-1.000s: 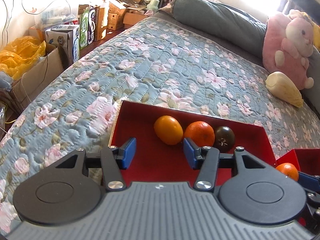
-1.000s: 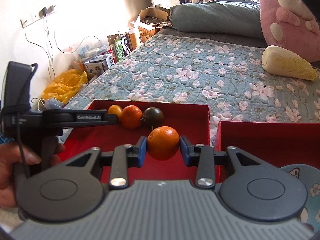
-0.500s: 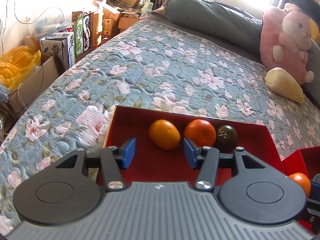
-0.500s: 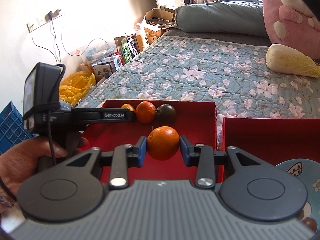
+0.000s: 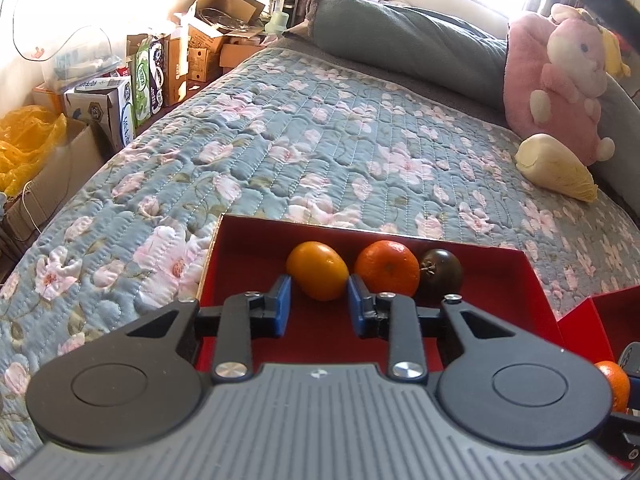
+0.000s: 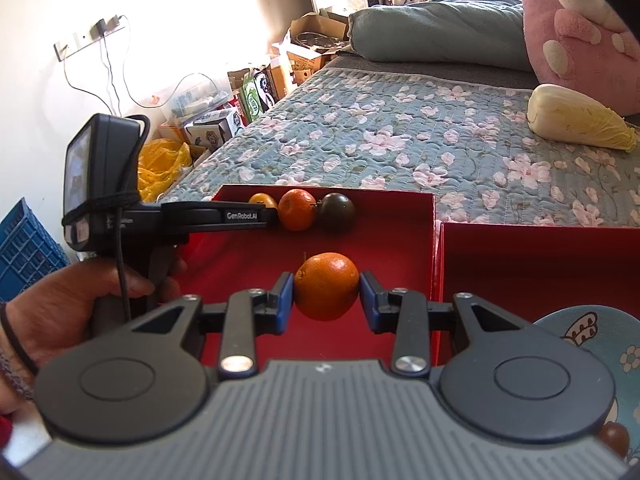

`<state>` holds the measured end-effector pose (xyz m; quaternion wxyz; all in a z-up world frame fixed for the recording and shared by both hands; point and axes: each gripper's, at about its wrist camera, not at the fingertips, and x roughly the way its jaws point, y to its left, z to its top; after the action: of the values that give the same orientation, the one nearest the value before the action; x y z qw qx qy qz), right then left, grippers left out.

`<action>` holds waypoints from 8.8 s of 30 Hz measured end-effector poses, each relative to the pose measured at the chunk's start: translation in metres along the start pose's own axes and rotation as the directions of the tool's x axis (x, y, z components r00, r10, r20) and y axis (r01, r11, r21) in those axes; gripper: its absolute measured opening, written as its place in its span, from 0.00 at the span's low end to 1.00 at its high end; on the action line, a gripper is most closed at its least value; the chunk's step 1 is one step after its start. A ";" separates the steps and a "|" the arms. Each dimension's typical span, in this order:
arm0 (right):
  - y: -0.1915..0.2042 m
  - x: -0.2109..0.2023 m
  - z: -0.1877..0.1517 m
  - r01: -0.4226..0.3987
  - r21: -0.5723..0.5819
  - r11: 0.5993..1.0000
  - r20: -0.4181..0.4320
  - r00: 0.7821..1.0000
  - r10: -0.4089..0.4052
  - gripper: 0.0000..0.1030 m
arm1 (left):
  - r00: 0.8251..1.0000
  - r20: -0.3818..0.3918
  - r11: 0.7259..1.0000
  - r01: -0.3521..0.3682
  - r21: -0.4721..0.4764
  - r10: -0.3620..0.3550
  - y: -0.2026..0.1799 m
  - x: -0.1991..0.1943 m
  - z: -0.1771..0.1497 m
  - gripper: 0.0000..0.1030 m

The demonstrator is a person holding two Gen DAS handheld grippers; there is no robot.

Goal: Organize fruits
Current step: 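Close the left gripper on a yellow-orange tomato while the right holds its orange tomato, then carry both held tomatoes over the blue plate, then lower the tomatoes onto the plate and open both grippers, then move both grippers back over the last tomatoes in the tray, then close the right gripper on the dark brown tomato while the left grasps the orange tomato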

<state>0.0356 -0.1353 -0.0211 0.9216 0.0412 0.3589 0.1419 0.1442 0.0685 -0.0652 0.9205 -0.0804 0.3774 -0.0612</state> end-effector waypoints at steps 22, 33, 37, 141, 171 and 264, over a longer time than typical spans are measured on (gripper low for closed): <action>-0.005 -0.053 -0.030 -0.002 0.019 1.000 0.010 1.000 0.002 0.38 | 1.000 0.030 0.998 -0.001 0.060 -0.001 -0.041 -0.074 -0.026 0.33; -0.011 -0.085 -0.043 0.004 0.021 1.000 0.023 1.000 -0.004 0.38 | 0.999 0.033 0.991 0.008 0.132 -0.013 -0.073 -0.104 -0.051 0.33; -0.015 -0.093 -0.046 0.010 0.021 1.000 0.030 0.999 -0.011 0.38 | 0.999 0.038 0.989 0.025 0.147 -0.031 -0.084 -0.114 -0.056 0.33; -0.092 -0.104 -0.060 0.269 0.173 0.947 0.038 0.959 -0.279 0.66 | 0.983 -0.029 0.956 0.183 0.231 -0.181 -0.156 -0.113 -0.077 0.23; 0.006 0.041 0.041 0.052 0.030 0.998 0.001 0.999 -0.052 0.57 | 0.998 -0.044 0.999 -0.043 0.014 0.043 -0.025 -0.056 -0.029 0.24; 0.031 0.038 -0.022 0.101 -0.149 0.984 -0.136 0.983 -0.121 0.40 | 0.994 -0.031 0.991 0.109 0.072 -0.107 -0.037 0.013 -0.006 0.40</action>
<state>0.0405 -0.0950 -0.0569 0.9002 -0.0547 0.4156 0.1179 0.1473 0.0296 -0.0709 0.9130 -0.0658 0.3824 -0.1260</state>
